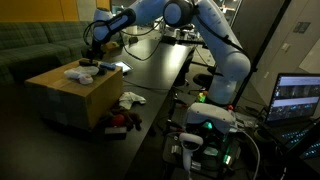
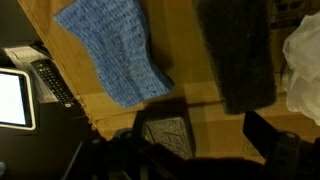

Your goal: Put the white towel on the table, then the blue sponge on the box, the right duster on the table, the moose doll on the box, the duster on the table, the turnip plushie on the box, the plastic on the table and finally the first left duster on the box

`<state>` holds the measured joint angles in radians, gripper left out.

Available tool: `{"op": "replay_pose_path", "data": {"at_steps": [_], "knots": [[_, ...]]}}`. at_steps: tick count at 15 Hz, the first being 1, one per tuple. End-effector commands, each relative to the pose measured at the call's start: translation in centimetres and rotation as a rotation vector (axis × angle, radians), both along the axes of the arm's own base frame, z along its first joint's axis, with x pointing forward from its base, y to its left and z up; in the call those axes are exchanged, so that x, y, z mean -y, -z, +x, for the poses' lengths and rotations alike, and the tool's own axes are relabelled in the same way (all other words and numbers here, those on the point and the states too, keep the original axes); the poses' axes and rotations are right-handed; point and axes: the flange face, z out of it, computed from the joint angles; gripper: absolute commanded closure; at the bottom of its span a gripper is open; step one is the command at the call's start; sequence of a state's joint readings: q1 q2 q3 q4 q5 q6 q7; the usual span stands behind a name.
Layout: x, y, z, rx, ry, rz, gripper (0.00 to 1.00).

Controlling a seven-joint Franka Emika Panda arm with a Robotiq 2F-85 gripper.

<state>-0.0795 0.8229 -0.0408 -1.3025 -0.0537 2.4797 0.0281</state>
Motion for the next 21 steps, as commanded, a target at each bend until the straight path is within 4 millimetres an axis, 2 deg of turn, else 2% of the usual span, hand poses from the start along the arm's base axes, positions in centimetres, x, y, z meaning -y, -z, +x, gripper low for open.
{"op": "replay_pose_path", "data": {"at_steps": [1,6,11,18,19,21], "knots": [[1.5,0.6,1.6,0.035,-0.044,0.020,0.00],[2.7,2.5,2.6,0.037,-0.105,0.020,0.00],[2.3,4.0,3.5,0.042,-0.164,0.035,0.00],[2.4,5.0,4.4,0.033,-0.183,0.030,0.00],[2.4,5.0,4.5,0.030,-0.184,0.032,0.08],[2.6,5.1,4.6,0.019,-0.173,0.030,0.33]]}}
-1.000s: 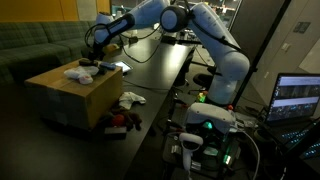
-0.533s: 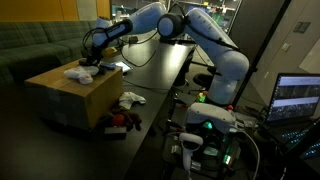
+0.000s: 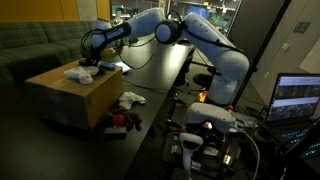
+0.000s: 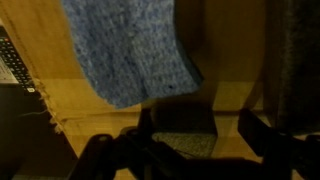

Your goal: Put the white towel on the table, then the blue sponge on the box, the right duster on the table, the moose doll on the box, the duster on the table, the turnip plushie on the box, the plastic on the table and finally the first left duster on the box

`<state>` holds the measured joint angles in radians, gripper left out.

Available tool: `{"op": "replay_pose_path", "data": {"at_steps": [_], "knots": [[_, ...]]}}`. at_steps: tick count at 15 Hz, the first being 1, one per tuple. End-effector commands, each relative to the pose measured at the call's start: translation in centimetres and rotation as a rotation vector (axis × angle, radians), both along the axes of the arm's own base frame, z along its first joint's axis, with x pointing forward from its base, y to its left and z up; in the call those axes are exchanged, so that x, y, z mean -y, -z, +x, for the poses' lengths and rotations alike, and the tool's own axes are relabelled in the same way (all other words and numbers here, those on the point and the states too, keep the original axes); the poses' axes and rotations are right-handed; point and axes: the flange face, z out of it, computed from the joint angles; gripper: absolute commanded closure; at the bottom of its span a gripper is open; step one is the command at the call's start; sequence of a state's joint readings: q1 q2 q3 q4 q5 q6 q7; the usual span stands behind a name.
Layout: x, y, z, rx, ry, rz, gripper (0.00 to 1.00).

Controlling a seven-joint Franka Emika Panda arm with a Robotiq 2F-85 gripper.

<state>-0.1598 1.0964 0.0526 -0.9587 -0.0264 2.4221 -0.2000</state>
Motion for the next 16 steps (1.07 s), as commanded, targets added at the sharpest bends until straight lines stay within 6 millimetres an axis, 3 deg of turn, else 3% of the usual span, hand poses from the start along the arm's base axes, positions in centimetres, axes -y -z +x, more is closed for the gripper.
{"op": "replay_pose_path", "data": {"at_steps": [1,5,12,16], "knots": [[0.5,-0.6,0.8,0.001,-0.004,0.009,0.41],[0.7,-2.2,0.7,-0.003,0.000,-0.002,0.69],[1.2,-7.1,0.0,0.074,0.020,-0.036,0.69],[2.0,-9.8,-2.5,0.036,0.049,-0.050,0.69]]}}
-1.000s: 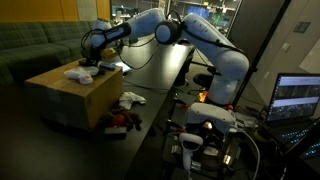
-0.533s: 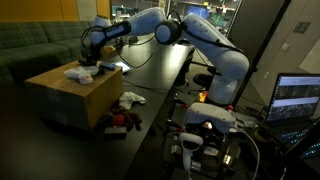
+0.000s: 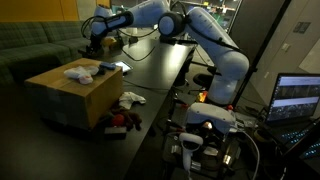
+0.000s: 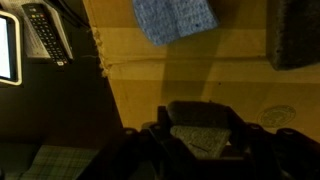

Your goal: Put the white towel on the table, then the blue sponge on the box, the right duster on the table, the moose doll on the box, the duster on the table, the turnip plushie on the box, the plastic on the table and finally the first left duster on the box

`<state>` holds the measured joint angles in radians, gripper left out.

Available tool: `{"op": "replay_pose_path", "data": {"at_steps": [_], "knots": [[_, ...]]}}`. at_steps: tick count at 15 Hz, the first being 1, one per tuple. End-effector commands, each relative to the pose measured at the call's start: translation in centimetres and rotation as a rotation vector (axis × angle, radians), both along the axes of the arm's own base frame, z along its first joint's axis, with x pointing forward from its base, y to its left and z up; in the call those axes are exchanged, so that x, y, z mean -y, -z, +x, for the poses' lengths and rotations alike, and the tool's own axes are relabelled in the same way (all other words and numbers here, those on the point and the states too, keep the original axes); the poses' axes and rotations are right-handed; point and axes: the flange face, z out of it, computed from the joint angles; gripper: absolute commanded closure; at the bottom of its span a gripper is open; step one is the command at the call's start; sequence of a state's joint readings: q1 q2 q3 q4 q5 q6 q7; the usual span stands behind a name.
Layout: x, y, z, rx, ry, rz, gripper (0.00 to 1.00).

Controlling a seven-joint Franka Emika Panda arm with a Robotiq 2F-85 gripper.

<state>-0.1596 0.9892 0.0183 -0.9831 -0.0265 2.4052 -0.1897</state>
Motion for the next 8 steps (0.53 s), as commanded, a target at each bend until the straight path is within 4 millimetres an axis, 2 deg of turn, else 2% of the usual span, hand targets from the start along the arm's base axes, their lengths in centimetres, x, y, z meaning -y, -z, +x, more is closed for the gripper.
{"op": "replay_pose_path", "data": {"at_steps": [1,4,8], "knots": [[0.9,-3.0,-3.4,-0.053,0.031,-0.015,0.69],[2.2,-3.6,-6.1,-0.127,0.041,-0.029,0.69],[4.5,-3.7,-11.0,-0.242,0.066,-0.030,0.69]]}}
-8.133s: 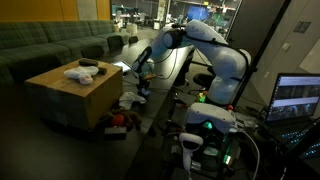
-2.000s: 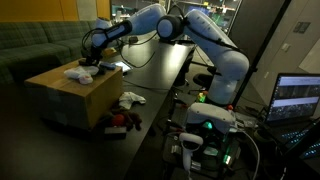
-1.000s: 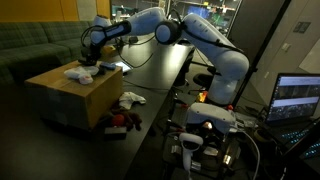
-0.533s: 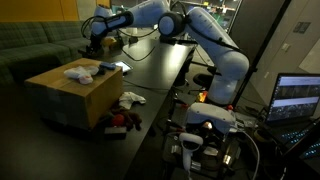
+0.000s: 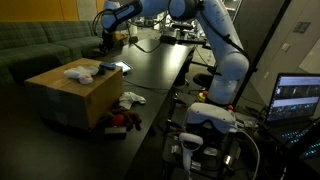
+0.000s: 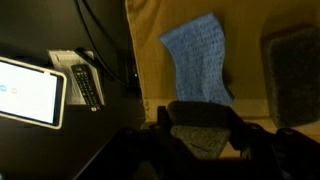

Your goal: Put the white towel on the table, then the blue sponge on the box, the right duster on the table, the moose doll on the box, the duster on the table, the turnip plushie on the box, the plastic on the table and finally the first left duster on the box

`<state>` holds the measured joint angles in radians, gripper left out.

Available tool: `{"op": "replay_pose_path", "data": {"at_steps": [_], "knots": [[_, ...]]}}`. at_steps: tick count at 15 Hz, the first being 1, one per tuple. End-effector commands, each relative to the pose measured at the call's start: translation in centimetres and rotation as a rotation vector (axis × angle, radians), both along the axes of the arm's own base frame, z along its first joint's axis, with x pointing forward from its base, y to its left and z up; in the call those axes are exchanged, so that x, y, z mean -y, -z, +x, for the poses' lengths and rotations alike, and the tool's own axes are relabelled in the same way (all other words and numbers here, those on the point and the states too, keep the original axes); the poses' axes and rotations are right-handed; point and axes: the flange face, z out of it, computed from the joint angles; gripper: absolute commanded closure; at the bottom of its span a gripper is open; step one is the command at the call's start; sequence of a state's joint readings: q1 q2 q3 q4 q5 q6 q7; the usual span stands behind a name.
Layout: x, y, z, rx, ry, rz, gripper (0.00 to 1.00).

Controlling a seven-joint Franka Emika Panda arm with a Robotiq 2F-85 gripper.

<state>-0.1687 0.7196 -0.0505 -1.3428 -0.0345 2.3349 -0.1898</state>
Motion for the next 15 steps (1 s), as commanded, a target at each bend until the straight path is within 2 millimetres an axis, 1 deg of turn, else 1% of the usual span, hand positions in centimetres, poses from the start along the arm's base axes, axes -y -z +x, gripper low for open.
{"op": "replay_pose_path", "data": {"at_steps": [1,4,5,7,8,10,12,13,15], "knots": [[1.7,-1.0,-5.8,-0.101,0.018,0.010,0.69],[3.7,-0.4,-10.3,-0.162,0.046,0.036,0.69],[4.4,0.0,-11.9,-0.186,0.053,0.043,0.69],[5.4,1.5,-15.3,-0.242,0.062,0.054,0.69],[5.9,2.5,-17.1,-0.270,0.069,0.055,0.69],[6.1,5.1,-20.8,-0.337,0.051,0.076,0.69],[5.5,8.3,-24.5,-0.400,0.035,0.103,0.69],[5.2,9.8,-25.7,-0.429,0.034,0.111,0.69],[4.1,13.2,-27.5,-0.476,0.026,0.128,0.69]]}}
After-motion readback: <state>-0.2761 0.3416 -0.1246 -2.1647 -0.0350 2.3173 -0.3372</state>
